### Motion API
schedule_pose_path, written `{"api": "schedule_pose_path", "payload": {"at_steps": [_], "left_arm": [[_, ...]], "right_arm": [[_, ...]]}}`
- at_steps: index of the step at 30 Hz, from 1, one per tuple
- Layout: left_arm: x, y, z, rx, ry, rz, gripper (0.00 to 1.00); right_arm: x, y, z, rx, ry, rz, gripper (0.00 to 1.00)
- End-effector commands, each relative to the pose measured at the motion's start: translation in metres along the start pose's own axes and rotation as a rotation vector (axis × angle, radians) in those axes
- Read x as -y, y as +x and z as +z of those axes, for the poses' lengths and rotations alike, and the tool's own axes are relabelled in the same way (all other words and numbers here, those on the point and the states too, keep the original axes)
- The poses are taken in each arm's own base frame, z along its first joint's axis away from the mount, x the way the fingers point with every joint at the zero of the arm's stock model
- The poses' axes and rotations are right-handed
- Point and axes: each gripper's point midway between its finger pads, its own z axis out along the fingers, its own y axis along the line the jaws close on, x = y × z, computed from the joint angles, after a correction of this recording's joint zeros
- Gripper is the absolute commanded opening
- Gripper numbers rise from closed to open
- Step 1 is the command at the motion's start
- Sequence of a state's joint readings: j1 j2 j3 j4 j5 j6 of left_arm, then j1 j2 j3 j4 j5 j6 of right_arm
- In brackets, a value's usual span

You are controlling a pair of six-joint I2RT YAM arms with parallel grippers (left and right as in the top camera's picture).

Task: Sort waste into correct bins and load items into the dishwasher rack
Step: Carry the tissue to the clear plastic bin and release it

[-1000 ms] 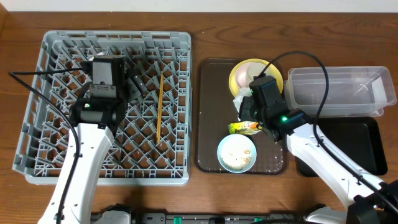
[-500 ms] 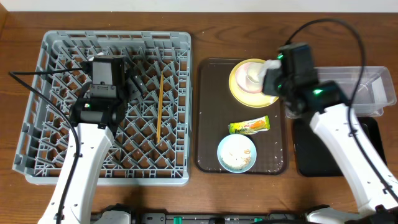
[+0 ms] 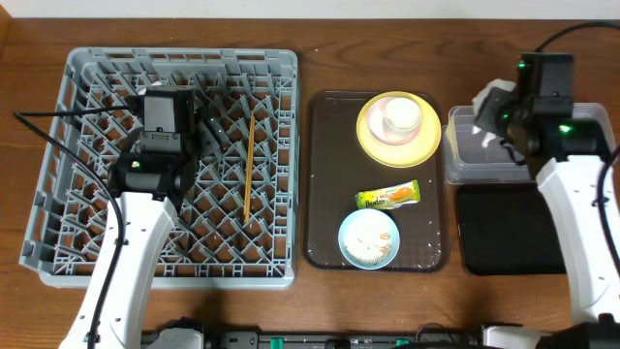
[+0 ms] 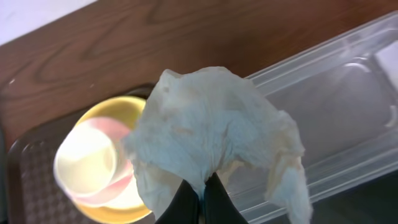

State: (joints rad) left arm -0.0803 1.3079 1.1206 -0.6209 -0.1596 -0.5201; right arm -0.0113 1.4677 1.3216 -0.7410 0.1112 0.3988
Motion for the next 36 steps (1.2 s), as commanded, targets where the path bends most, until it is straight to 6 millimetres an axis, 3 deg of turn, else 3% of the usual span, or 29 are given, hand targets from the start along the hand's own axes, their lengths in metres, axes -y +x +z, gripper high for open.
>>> {"api": "schedule_pose_path", "payload": {"at_steps": [1,8,18,25,29,36], "left_arm": [[0.001,-0.004,-0.002,0.011,0.004,-0.003,0.91],[0.001,-0.004,-0.002,0.011,0.004,-0.003,0.91],[0.001,-0.004,-0.002,0.011,0.004,-0.003,0.91],[0.001,-0.004,-0.002,0.011,0.004,-0.003,0.91],[0.001,-0.004,-0.002,0.011,0.004,-0.003,0.91],[0.001,-0.004,-0.002,0.011,0.004,-0.003,0.91]], "right_arm": [[0.014,-0.016,-0.002,0.041,0.025,0.013,0.01],[0.032,-0.022,0.019,0.033,0.066,0.048,0.01],[0.048,0.008,0.085,-0.111,0.128,0.057,0.01],[0.052,0.026,0.107,-0.176,0.147,0.052,0.02],[0.050,0.029,0.110,-0.192,0.133,0.053,0.23],[0.051,0.034,0.106,-0.214,0.137,0.052,0.36]]}}
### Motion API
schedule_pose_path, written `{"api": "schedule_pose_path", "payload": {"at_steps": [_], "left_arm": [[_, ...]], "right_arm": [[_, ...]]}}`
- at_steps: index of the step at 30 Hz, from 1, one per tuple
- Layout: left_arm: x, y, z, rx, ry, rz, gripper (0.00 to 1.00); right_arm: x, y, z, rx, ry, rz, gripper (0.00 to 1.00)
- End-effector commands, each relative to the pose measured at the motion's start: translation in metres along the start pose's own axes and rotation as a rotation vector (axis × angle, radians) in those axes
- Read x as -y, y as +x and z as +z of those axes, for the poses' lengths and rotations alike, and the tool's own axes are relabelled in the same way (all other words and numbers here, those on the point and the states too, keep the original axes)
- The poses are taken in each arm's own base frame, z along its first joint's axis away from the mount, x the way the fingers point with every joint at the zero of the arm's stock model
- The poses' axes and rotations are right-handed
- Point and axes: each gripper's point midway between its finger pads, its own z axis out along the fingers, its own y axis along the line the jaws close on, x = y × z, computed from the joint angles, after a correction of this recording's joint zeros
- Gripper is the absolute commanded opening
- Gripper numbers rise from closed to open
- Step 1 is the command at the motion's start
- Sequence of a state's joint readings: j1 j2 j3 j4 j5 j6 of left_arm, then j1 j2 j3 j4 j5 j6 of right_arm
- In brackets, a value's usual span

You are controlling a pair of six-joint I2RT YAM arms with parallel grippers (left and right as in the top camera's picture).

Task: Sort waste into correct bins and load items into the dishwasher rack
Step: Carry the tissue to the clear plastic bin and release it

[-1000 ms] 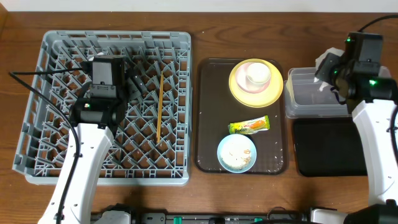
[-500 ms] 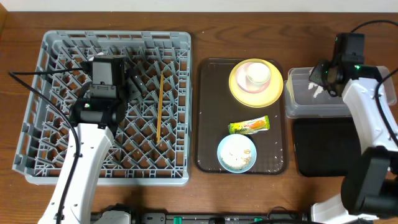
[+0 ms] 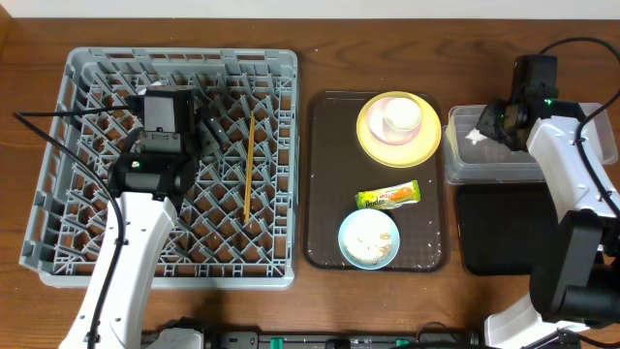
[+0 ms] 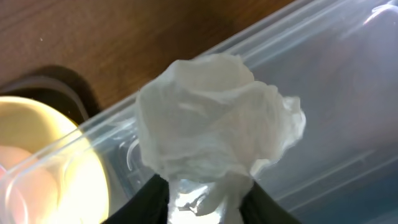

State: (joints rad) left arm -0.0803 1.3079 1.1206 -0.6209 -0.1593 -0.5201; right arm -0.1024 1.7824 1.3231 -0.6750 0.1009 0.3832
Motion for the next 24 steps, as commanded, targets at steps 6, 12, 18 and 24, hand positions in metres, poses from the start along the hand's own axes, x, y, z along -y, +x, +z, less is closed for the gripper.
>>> {"api": "schedule_pose_path", "payload": {"at_steps": [6,12,18,24], "left_arm": [[0.001,-0.004,-0.002,0.011,0.003,-0.003,0.91],[0.001,-0.004,-0.002,0.011,0.003,-0.003,0.91],[0.001,-0.004,-0.002,0.011,0.003,-0.003,0.91],[0.001,-0.004,-0.002,0.011,0.003,-0.003,0.91]], "right_arm": [[-0.007,-0.009,-0.024,0.018,-0.087,0.019,0.47],[-0.012,-0.026,-0.073,0.131,-0.151,0.024,0.55],[-0.012,-0.037,-0.114,0.227,-0.189,0.029,0.58],[-0.022,-0.026,-0.118,0.182,-0.250,0.049,0.58]]}}
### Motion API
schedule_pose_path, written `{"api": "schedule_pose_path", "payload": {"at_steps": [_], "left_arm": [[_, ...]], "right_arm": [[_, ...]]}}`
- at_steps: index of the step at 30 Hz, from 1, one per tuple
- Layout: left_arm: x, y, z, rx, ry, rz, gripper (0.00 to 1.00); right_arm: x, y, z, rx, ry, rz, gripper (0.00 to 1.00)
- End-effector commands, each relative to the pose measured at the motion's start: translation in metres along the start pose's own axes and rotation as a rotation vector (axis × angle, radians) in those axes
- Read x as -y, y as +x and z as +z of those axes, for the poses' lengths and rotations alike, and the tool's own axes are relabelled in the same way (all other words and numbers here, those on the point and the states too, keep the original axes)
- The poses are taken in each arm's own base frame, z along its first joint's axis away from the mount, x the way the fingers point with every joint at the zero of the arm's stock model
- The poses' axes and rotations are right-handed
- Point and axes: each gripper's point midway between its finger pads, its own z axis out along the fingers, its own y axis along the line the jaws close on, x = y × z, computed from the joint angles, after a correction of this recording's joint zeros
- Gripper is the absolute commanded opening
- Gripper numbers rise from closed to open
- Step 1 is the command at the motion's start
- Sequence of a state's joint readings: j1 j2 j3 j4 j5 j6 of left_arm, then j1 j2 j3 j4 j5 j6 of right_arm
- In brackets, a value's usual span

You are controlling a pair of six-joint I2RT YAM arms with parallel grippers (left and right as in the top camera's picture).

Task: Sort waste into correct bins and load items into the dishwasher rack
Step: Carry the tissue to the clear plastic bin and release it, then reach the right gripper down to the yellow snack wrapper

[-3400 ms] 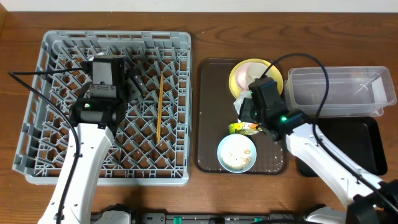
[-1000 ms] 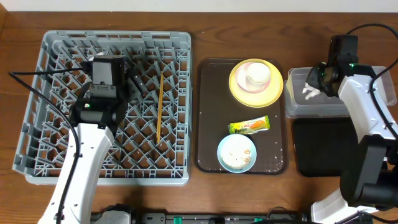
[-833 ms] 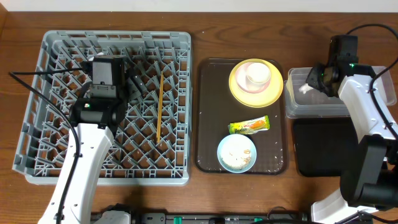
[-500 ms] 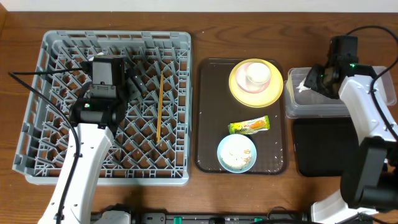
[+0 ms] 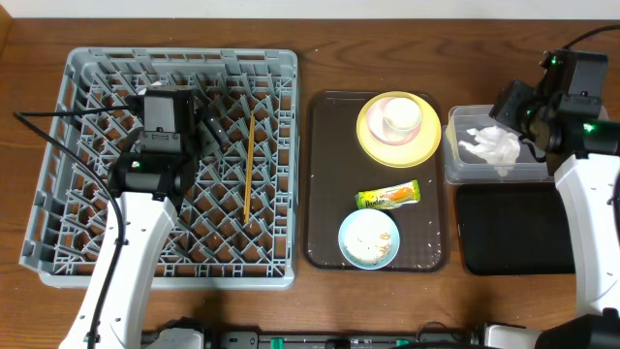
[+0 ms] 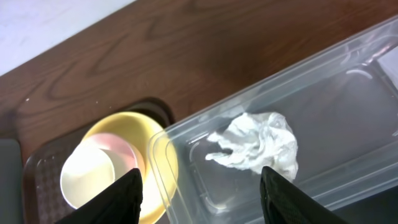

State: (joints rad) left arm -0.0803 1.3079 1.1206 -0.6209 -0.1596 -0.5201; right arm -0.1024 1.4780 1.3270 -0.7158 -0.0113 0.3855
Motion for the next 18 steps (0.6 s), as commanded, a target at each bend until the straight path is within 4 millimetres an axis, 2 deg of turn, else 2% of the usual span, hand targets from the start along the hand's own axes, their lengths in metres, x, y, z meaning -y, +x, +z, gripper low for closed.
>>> {"api": "schedule_pose_path", "payload": {"at_steps": [1,4,7,13,15,18], "left_arm": [[0.001,-0.004,-0.002,0.011,0.004,-0.003,0.91],[0.001,-0.004,-0.002,0.011,0.004,-0.003,0.91],[0.001,-0.004,-0.002,0.011,0.004,-0.003,0.91],[0.001,-0.004,-0.002,0.011,0.004,-0.003,0.91],[0.001,-0.004,-0.002,0.011,0.004,-0.003,0.91],[0.001,-0.004,-0.002,0.011,0.004,-0.003,0.91]], "right_arm": [[-0.010,0.005,-0.002,-0.043,-0.070,0.051,0.57],[-0.041,0.022,-0.004,-0.112,-0.190,0.026,0.55],[-0.074,0.042,-0.006,-0.166,-0.259,-0.026,0.49],[-0.131,0.103,0.001,-0.248,-0.256,-0.203,0.49],[-0.140,0.122,0.006,-0.257,-0.210,-0.268,0.51],[-0.141,0.152,0.016,-0.265,-0.070,-0.325,0.53]]}}
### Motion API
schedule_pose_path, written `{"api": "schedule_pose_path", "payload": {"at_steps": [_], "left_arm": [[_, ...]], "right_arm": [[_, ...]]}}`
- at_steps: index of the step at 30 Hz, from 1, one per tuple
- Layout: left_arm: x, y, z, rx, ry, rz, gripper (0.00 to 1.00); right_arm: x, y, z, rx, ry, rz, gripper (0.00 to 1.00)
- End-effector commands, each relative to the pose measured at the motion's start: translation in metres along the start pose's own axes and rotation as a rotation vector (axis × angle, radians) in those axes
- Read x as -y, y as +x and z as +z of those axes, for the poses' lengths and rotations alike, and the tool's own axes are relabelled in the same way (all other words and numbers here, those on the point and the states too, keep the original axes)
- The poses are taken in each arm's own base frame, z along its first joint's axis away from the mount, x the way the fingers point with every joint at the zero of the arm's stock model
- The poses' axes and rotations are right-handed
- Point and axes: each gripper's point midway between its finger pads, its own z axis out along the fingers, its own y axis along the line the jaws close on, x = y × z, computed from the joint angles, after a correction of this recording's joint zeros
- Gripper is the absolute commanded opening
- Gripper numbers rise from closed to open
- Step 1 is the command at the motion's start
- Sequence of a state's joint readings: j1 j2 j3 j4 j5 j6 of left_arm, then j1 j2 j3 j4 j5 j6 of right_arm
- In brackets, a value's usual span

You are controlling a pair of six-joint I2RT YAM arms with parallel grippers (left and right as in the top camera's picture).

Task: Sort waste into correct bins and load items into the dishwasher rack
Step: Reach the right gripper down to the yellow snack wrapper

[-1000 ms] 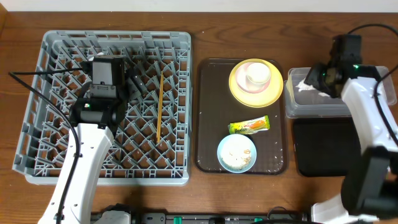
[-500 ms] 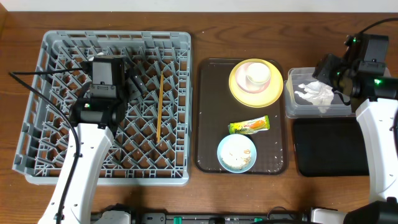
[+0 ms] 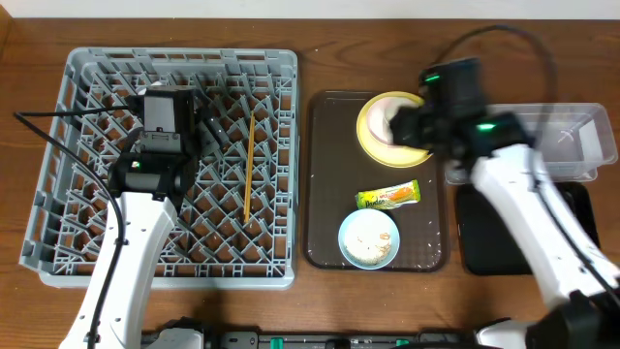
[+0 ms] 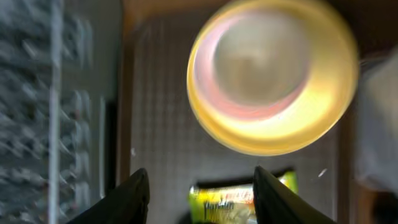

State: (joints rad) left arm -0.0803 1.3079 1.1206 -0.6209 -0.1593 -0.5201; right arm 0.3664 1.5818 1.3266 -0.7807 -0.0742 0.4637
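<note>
My right gripper (image 4: 202,199) is open and hangs over the brown tray (image 3: 325,174), beside the yellow plate (image 4: 273,74) that carries a pink bowl and a white cup. The yellow-green wrapper (image 4: 239,202) lies right below, between the spread fingers (image 4: 134,196); overhead it shows as the wrapper (image 3: 387,196). A small bowl (image 3: 369,238) with white crumbs sits at the tray's front. The clear bin (image 3: 542,145) is partly behind my right arm, so its napkin is not plainly seen. My left gripper (image 3: 208,126) rests in the grey dishwasher rack (image 3: 87,97) near a wooden chopstick (image 3: 249,165).
A black bin (image 3: 509,237) lies in front of the clear bin at the right. The rack fills the table's left half, and the tray sits between rack and bins. The right wrist view is blurred by motion.
My right gripper, still open, has moved left from above the clear bin to above the tray, over the wrapper and beside the yellow plate. The left arm is unmoved.
My right gripper held a crumpled white napkin near the clear bin, then held it down inside the bin. Then it was open above the bin with the napkin lying in it. Now it is open over the tray.
</note>
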Motion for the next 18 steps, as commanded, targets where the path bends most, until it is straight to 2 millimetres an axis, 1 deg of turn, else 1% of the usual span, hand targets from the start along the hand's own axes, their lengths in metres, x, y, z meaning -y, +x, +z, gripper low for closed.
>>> {"api": "schedule_pose_path", "payload": {"at_steps": [1,2,5,10,13,18], "left_arm": [[0.001,-0.004,-0.002,0.011,0.003,-0.003,0.91],[0.001,-0.004,-0.002,0.011,0.003,-0.003,0.91],[0.001,-0.004,-0.002,0.011,0.003,-0.003,0.91],[0.001,-0.004,-0.002,0.011,0.003,-0.003,0.91],[0.001,-0.004,-0.002,0.011,0.003,-0.003,0.91],[0.001,-0.004,-0.002,0.011,0.003,-0.003,0.91]], "right_arm": [[0.007,0.016,0.017,0.007,0.196,-0.001,0.53],[0.007,0.023,0.022,0.000,0.231,0.020,0.52],[0.002,0.040,0.035,-0.028,0.273,0.084,0.45],[0.006,0.050,0.046,-0.057,0.307,0.171,0.35],[0.013,0.056,0.046,-0.075,0.338,0.229,0.33],[0.030,0.066,0.039,-0.084,0.430,0.313,0.38]]}}
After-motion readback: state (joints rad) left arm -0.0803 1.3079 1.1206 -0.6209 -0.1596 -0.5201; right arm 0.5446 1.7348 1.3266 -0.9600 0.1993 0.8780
